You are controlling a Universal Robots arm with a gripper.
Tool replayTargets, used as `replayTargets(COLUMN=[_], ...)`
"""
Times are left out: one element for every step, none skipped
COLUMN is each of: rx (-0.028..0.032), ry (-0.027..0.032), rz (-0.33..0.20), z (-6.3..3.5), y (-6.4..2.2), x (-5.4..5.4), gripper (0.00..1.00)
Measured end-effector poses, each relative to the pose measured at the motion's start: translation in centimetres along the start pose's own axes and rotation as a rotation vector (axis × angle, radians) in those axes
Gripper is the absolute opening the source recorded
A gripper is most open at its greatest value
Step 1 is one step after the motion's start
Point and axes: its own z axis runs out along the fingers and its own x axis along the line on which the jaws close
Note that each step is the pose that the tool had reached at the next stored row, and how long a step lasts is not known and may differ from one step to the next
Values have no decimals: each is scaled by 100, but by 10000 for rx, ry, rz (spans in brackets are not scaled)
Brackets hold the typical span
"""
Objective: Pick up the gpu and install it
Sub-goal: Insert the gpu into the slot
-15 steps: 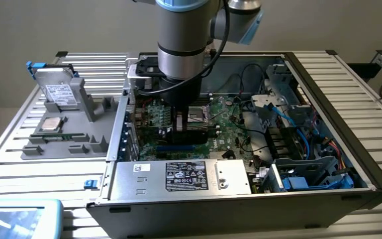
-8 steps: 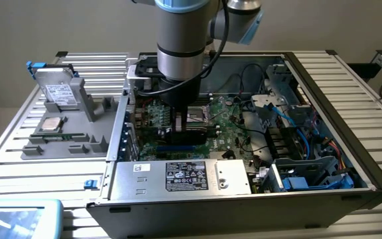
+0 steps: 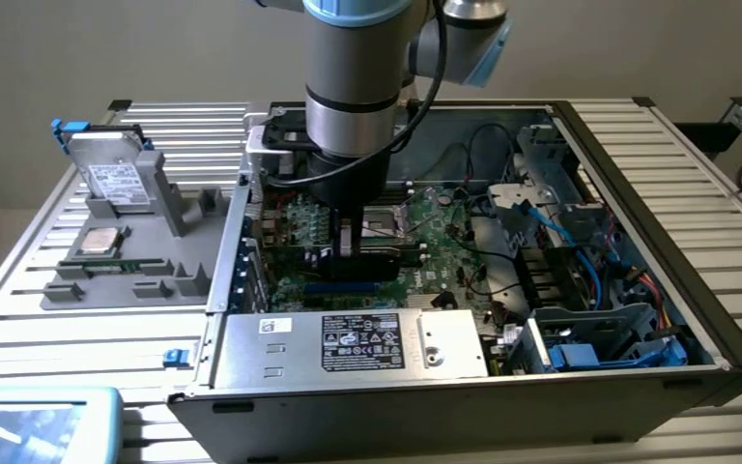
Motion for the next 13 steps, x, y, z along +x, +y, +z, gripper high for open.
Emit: replayTargets(rx=[0,0,1,6,8,8,9,9,9,10,10,10,9], ry=[-1,-1,-1,-2,-2,-2,-2,-2,0,-2,-2,-5,-12], rz=[0,0,-1,-1,-2,-3,-2,-1,0,1,1,1,2], z=[0,0,0,1,1,0,0,0,1,5,6,7,9], y=[0,0,-1,-1,-5,-10,-9,-10,-10,-10,-10,-11,-11], x=[0,0,0,0,1,1,1,1,0,0,0,0,0], gripper=[28,28,28,28,28,28,28,28,28,28,28,28,28])
